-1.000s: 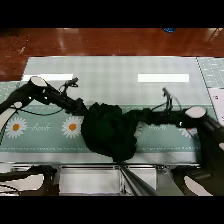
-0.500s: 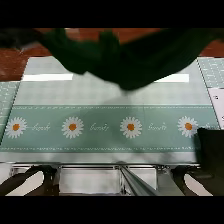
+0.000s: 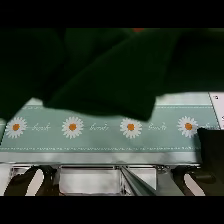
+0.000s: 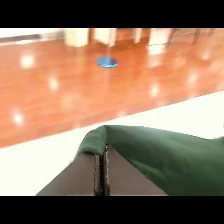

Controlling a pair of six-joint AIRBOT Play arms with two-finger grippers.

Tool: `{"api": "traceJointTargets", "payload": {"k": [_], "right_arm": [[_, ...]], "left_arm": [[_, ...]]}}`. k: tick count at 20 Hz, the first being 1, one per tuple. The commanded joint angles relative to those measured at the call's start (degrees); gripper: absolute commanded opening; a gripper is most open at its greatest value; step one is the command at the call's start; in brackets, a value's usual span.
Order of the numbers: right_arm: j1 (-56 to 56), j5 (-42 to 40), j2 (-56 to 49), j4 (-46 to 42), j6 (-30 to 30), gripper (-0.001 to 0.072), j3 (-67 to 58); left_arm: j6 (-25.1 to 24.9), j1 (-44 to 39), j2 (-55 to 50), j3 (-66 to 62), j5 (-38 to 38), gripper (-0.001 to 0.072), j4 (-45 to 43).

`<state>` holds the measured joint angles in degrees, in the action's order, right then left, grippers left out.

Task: Fold the shirts.

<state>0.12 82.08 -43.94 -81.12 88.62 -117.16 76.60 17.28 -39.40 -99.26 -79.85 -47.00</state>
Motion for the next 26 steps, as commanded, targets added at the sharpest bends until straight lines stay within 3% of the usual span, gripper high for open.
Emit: {"api": "traceJointTargets", "payload": {"k": [1, 5, 9, 10, 12, 13, 15, 17, 20, 21, 22, 23, 24, 26], "right_arm": [[-0.02, 4.63, 3.17, -2.71, 1.16, 0.0022, 3.39], [0.00, 8.90, 3.04, -0.92, 1.20, 0.0023, 12.50], [0.00, 0.79, 2.01, 3.85, 0.85, 0.0023, 29.66], [0.00, -1.31, 0.35, 4.83, 0.26, 0.0022, 32.79], [0.00, -4.39, -6.19, 6.51, -1.27, 0.0022, 36.00], [0.00, -5.57, -10.29, 7.30, -2.36, 0.0023, 35.93], [-0.02, -9.70, -18.91, 9.14, -2.73, 0.0022, 35.91], [-0.02, -12.52, -27.41, 11.74, -2.71, 0.0023, 35.15], [-0.02, -15.72, -37.94, 17.77, -2.67, 0.0023, 33.09], [-0.02, -17.16, -40.48, 19.87, -2.45, 0.0059, 32.83], [-0.02, -18.69, -42.53, 21.33, -1.05, 0.0262, 32.83], [-0.02, -19.43, -43.95, 22.12, -0.74, 0.0408, 32.83], [-0.48, -19.47, -44.41, 22.03, -0.74, 0.0411, 32.83], [-3.78, -15.82, -43.41, 21.84, -0.81, 0.0410, 32.02]], "left_arm": [[5.60, 0.44, 7.41, 10.01, -3.78, 0.0020, -4.94], [8.66, -0.11, 14.88, 33.29, -6.21, 0.0019, -5.09], [10.03, -2.03, 19.02, 63.30, -7.52, 0.0020, -3.52], [8.74, -2.75, 18.71, 69.88, -5.44, 0.0020, -2.89], [-3.87, -4.44, 17.99, 81.50, 6.23, 0.0019, 1.70], [-4.66, -5.07, 16.96, 85.20, 14.19, 0.0020, 5.03], [-3.58, -5.57, 12.92, 86.71, 24.24, 0.0020, 13.49], [-8.68, -5.62, 8.39, 84.94, 29.68, 0.0019, 23.26], [-11.87, -5.64, -2.23, 80.43, 34.25, 0.0019, 22.36], [-13.22, -5.66, -6.91, 79.10, 33.73, 0.0025, 22.40], [-13.60, -5.66, -11.52, 77.88, 32.87, 0.0147, 22.40], [-13.57, -5.64, -15.67, 76.72, 32.70, 0.0451, 22.38], [-13.60, -4.92, -19.67, 74.79, 31.45, 0.0509, 21.64], [-13.55, -0.07, -25.46, 67.73, 23.34, 0.0509, 17.79]]}}
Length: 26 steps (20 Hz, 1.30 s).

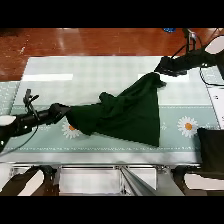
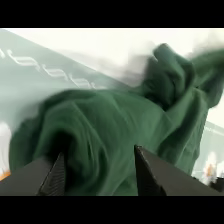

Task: Fold the shirts.

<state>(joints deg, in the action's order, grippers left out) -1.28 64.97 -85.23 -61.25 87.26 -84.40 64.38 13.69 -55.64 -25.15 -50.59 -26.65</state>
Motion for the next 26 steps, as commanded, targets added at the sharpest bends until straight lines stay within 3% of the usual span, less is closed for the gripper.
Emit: {"api": "traceJointTargets", "payload": {"k": [1, 5, 8, 11, 14, 19, 23, 26], "right_arm": [[-5.51, 5.16, -0.83, 0.79, -0.07, 0.0409, -1.86], [-21.75, 15.30, 8.39, -12.83, -0.94, 0.0404, -1.25], [-31.41, 8.79, 18.40, -11.45, 2.45, 0.0404, 14.75], [-31.65, 3.48, 26.32, -7.56, -1.14, 0.0403, 37.03], [-31.65, 4.04, 28.35, 0.09, -7.15, 0.0403, 49.81], [-31.65, 6.71, 28.37, 1.36, -10.23, 0.0403, 53.46], [-31.63, 7.08, 28.30, 2.97, -11.45, 0.0403, 53.46], [-31.50, 7.67, 26.91, 4.59, -11.93, 0.0403, 53.48]], "left_arm": [[-1.33, 7.37, -10.80, -10.78, -11.17, 0.0509, -5.03], [2.03, 24.81, -10.91, -24.52, -23.21, 0.0509, -11.50], [4.11, 28.92, -10.91, -22.93, -27.17, 0.0508, -10.78], [-0.92, 21.55, -11.67, -17.14, -30.08, 0.0508, -8.24], [-0.96, 11.63, -15.63, -15.17, -30.91, 0.0508, -8.33], [-0.31, -0.24, -21.20, -15.26, -25.64, 0.0508, -10.93], [0.83, -3.85, -25.22, -15.26, -22.91, 0.0508, -11.72], [0.50, -6.14, -26.14, -15.26, -18.12, 0.0497, -6.99]]}}
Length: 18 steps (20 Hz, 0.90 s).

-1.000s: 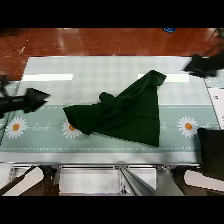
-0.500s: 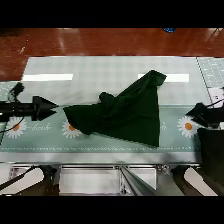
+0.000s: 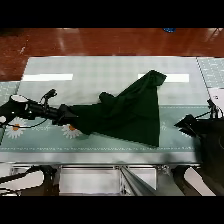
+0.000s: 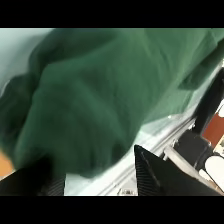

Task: Fold the shirts.

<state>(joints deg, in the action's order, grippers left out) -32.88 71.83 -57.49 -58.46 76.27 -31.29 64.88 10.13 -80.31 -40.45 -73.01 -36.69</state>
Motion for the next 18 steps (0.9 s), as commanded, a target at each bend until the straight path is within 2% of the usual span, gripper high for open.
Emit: {"api": "traceJointTargets", "payload": {"k": [1, 2, 4, 7, 12, 13, 16, 18], "right_arm": [[1.03, 1.33, -1.62, 1.38, -1.09, 0.0403, 0.37], [2.62, 2.03, -2.58, 0.68, -1.97, 0.0403, 0.37], [7.02, 2.78, -5.09, -0.57, -2.43, 0.0403, 0.44], [13.86, -0.59, -8.76, -0.04, -0.13, 0.0403, 0.70], [25.31, -8.61, -12.37, 8.83, 0.22, 0.0387, 0.70], [27.34, -10.40, -12.87, 10.97, 0.26, 0.0332, 0.70], [32.28, -13.86, -13.40, 17.70, -2.23, 0.0028, -0.68], [33.05, -10.27, -13.22, 18.47, -3.69, 0.0022, -5.62]], "left_arm": [[-1.55, -3.13, -1.51, 0.04, 5.07, 0.0379, 5.16], [-3.80, -3.39, -1.49, 0.04, 4.61, 0.0025, 7.48], [-7.43, -3.30, -1.49, -0.26, 1.92, 0.0020, 11.56], [-7.43, -3.32, -1.42, -2.27, 0.04, 0.0020, 11.63], [-7.39, -3.32, -1.42, -4.00, 0.00, 0.0020, 11.78], [-7.39, -3.32, -1.42, -4.00, 0.00, 0.0020, 11.87], [-7.13, -3.30, -1.40, -4.20, -0.04, 0.0020, 12.13], [-7.17, -1.92, -1.38, -6.36, -2.84, 0.0020, 14.71]]}}
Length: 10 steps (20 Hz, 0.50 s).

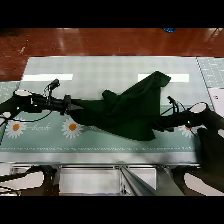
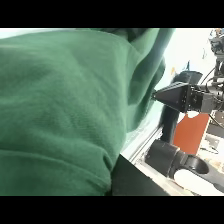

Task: Fold the shirts.

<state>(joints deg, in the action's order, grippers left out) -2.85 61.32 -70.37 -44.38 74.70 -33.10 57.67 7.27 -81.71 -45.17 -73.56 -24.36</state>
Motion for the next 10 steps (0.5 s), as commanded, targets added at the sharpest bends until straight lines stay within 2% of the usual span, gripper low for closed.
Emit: {"api": "traceJointTargets", "payload": {"k": [1, 3, 7, 10], "right_arm": [[2.60, 2.64, 0.26, 3.37, -2.14, 0.0022, -8.20], [0.48, 4.87, 2.21, 0.59, 0.04, 0.0022, -20.00], [-4.35, 10.69, 3.52, -1.31, 4.70, 0.0022, -54.27], [-5.31, 14.14, 3.54, -5.73, 8.04, 0.0022, -77.57]], "left_arm": [[0.07, 2.51, 0.04, -3.85, -4.76, 0.0020, 4.81], [1.11, 6.71, 1.11, -9.40, -8.15, 0.0020, 12.17], [3.76, 14.23, 8.07, -23.63, -7.50, 0.0019, 30.62], [7.87, 18.03, 14.82, -37.40, -5.90, 0.0019, 26.97]]}}
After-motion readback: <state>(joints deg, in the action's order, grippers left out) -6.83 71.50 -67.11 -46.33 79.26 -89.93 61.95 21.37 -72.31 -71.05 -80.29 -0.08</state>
